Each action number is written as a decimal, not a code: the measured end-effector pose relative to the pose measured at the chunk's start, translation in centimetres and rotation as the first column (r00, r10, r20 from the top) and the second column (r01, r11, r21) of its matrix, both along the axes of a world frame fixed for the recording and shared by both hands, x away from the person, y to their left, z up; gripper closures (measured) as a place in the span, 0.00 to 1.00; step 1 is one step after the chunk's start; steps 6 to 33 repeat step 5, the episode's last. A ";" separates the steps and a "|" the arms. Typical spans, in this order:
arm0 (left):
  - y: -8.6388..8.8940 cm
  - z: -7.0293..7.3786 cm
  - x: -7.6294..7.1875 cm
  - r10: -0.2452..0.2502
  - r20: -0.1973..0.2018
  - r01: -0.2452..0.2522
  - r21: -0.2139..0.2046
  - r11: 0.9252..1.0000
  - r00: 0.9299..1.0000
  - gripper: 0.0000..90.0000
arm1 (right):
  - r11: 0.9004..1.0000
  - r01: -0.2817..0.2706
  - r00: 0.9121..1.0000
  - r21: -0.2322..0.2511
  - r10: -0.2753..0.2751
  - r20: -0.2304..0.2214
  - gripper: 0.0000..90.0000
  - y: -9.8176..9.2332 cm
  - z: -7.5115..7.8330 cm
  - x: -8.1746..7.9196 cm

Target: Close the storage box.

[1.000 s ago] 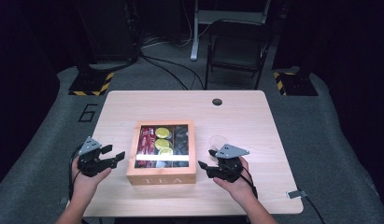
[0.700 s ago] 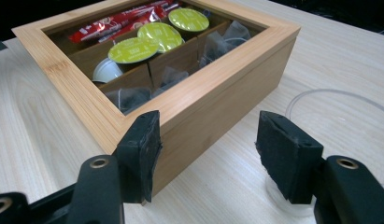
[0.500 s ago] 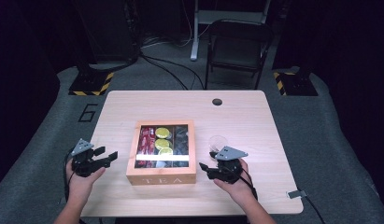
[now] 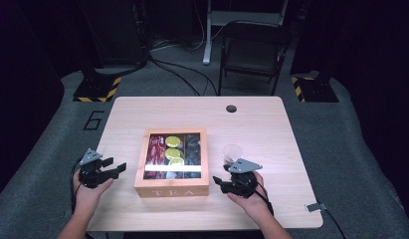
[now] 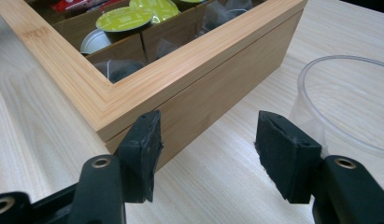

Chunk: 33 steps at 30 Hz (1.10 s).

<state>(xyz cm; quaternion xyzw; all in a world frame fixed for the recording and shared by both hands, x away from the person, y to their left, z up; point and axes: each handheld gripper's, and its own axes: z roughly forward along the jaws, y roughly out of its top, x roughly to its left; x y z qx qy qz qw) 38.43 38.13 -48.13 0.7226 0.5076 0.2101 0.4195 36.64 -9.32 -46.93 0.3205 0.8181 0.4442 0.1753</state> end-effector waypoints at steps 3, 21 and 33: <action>0.0 0.0 0.1 -0.003 -0.012 0.003 -0.001 1.000 1.000 0.40 | 1.000 -0.006 1.000 0.019 0.006 -0.004 0.45 0.1 0.2 -0.2; 0.1 0.0 0.1 0.000 -0.012 0.000 -0.002 1.000 1.000 0.39 | 0.998 -0.013 1.000 0.058 0.013 -0.008 0.45 0.2 0.8 -0.6; 0.1 0.0 0.1 0.000 -0.012 0.000 -0.002 1.000 1.000 0.39 | 0.998 -0.013 1.000 0.058 0.013 -0.008 0.45 0.2 0.8 -0.6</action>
